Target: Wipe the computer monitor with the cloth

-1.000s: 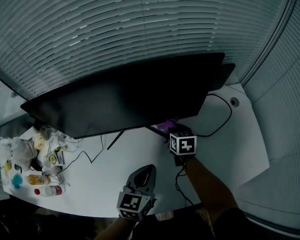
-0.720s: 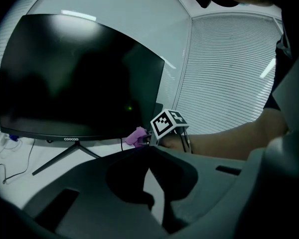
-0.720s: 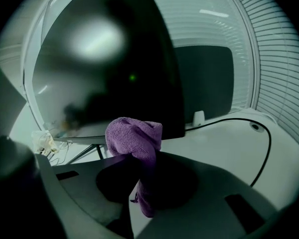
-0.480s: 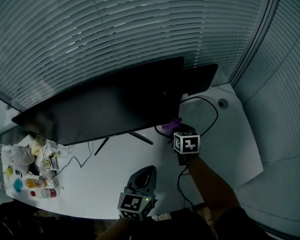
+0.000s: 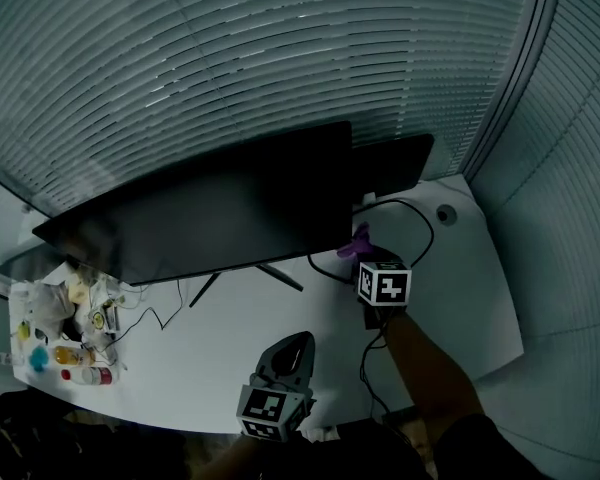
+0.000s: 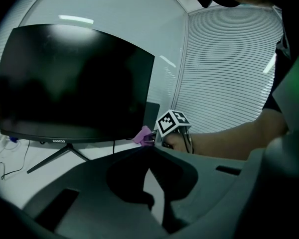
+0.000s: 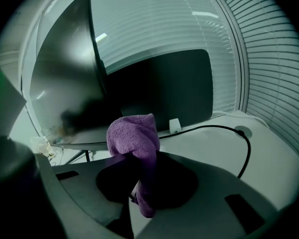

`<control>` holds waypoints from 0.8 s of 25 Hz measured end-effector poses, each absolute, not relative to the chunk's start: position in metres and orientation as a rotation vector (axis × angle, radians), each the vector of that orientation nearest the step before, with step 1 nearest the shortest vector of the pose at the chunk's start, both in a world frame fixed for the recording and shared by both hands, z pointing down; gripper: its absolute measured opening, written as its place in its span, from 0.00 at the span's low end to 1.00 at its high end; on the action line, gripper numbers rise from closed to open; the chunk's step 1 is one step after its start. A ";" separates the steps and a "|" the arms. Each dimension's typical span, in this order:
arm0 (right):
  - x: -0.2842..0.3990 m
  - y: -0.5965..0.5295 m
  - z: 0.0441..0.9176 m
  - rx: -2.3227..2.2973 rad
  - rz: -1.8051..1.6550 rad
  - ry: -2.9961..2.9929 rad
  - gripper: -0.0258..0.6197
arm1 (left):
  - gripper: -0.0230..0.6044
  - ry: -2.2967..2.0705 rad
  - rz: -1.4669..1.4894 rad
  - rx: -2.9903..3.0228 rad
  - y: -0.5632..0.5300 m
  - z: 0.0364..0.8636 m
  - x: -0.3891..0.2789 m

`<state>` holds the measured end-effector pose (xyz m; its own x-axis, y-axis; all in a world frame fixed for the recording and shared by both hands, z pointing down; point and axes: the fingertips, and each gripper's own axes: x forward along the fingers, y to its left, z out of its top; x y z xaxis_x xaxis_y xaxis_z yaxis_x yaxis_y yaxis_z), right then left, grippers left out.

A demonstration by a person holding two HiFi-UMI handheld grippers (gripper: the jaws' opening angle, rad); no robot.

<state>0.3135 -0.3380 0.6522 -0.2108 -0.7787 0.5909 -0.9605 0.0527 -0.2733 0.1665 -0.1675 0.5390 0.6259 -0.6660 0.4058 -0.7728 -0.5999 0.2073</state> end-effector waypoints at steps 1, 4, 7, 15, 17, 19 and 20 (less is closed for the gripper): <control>0.314 -0.338 0.654 1.766 0.912 -2.051 0.16 | 0.05 -1.156 0.405 2.486 -0.167 0.540 0.166; 0.319 -0.335 0.653 1.778 0.913 -2.048 0.16 | 0.05 -1.162 0.397 2.481 -0.164 0.539 0.166; 0.321 -0.329 0.643 1.786 0.912 -2.051 0.16 | 0.05 -1.172 0.384 2.480 -0.157 0.531 0.164; 0.312 -0.307 0.608 1.834 0.894 -2.155 0.16 | 0.05 -1.279 0.339 2.435 -0.146 0.523 0.125; 0.303 -0.297 0.595 1.837 0.891 -2.209 0.16 | 0.05 -1.307 0.311 2.423 -0.139 0.520 0.115; 0.297 -0.285 0.578 1.847 0.883 -2.248 0.16 | 0.05 -1.317 0.291 2.424 -0.131 0.514 0.108; 0.293 -0.279 0.569 1.854 0.878 -2.264 0.16 | 0.05 -1.318 0.285 2.428 -0.128 0.511 0.104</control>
<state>0.2928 -0.2786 0.5695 -0.2611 -0.8727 0.4125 -0.9226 0.0999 -0.3726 0.1040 -0.1282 0.5105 0.5441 -0.7659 0.3426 -0.8390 -0.4989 0.2171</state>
